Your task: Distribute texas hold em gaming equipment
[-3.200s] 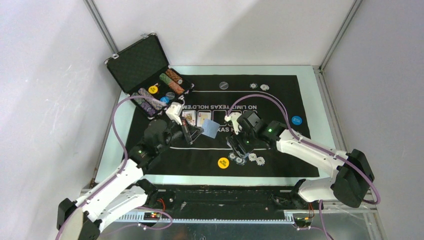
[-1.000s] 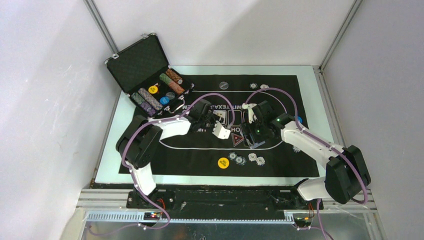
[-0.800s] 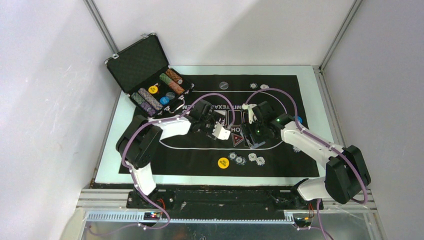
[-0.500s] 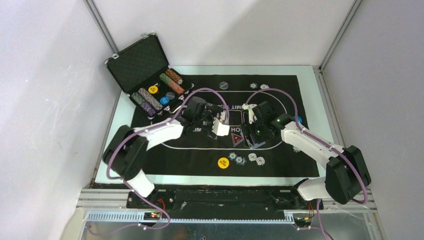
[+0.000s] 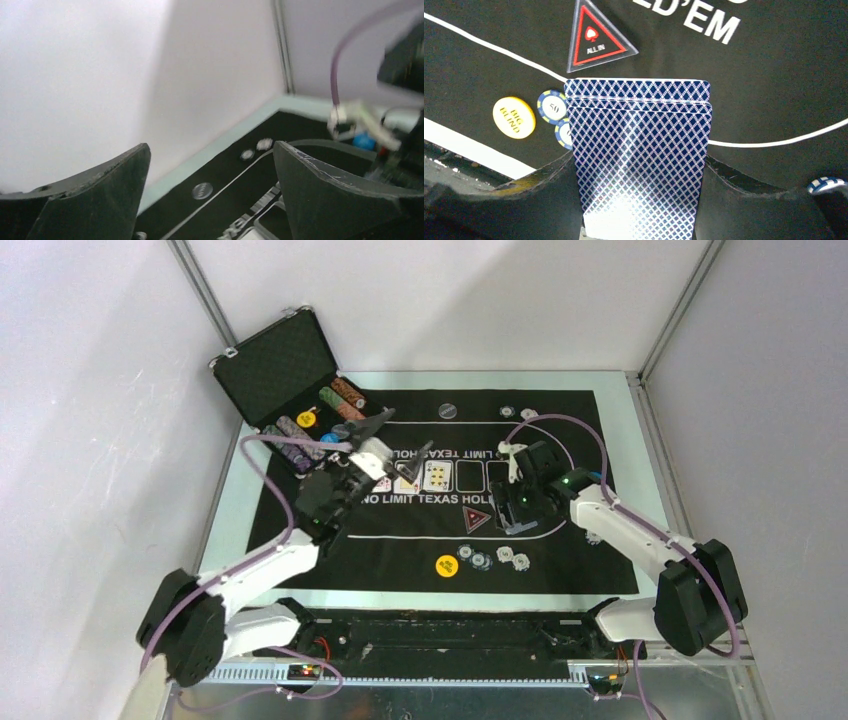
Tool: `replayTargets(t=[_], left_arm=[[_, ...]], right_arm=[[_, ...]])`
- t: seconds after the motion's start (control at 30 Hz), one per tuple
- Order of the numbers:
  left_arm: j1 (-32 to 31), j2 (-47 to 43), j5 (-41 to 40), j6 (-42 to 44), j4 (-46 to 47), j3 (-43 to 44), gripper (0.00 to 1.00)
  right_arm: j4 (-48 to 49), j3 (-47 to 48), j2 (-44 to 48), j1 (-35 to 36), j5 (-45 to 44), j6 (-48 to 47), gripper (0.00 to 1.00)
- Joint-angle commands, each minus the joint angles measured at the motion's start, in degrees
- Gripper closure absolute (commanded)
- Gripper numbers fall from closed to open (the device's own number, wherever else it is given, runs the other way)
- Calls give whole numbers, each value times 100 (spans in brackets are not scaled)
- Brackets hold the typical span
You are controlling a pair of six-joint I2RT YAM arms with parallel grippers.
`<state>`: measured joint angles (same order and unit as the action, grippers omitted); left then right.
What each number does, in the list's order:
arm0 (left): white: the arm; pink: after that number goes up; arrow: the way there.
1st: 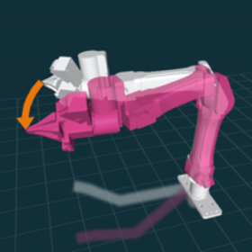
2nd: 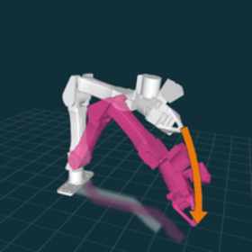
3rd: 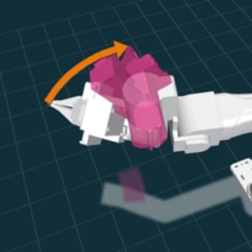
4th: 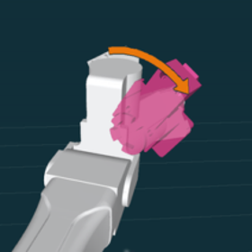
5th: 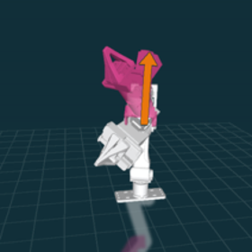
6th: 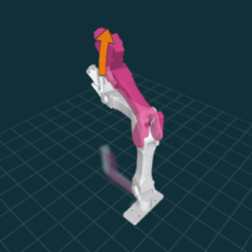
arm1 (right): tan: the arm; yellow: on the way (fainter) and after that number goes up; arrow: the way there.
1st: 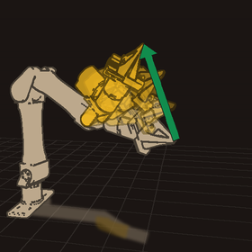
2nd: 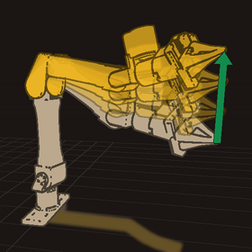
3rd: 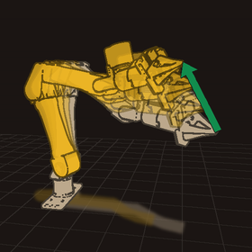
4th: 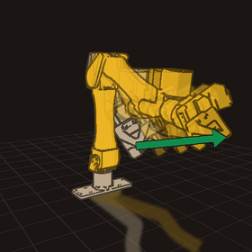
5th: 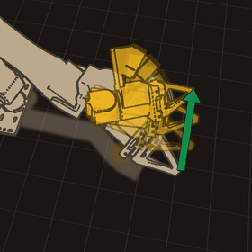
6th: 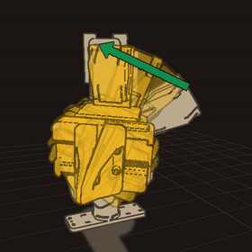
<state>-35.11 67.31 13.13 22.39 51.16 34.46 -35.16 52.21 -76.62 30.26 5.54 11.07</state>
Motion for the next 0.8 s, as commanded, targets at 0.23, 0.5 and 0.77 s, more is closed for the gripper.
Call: replayTargets(t=[0.23, 0.5, 0.77], left_arm=[[-78, -293, -680, -4301, -3756, 1263, 0], [-956, 1584, -1274, -3960, -5556, 2422, 0], [-1670, 3476, -1894, -4011, -6700, 3681, 0]], right_arm=[[90, -140, 351, -430, -513, 531, 100], [-51, -280, 554, -964, -677, 732, 100], [-113, -391, 562, -1345, -841, 810, 100]])
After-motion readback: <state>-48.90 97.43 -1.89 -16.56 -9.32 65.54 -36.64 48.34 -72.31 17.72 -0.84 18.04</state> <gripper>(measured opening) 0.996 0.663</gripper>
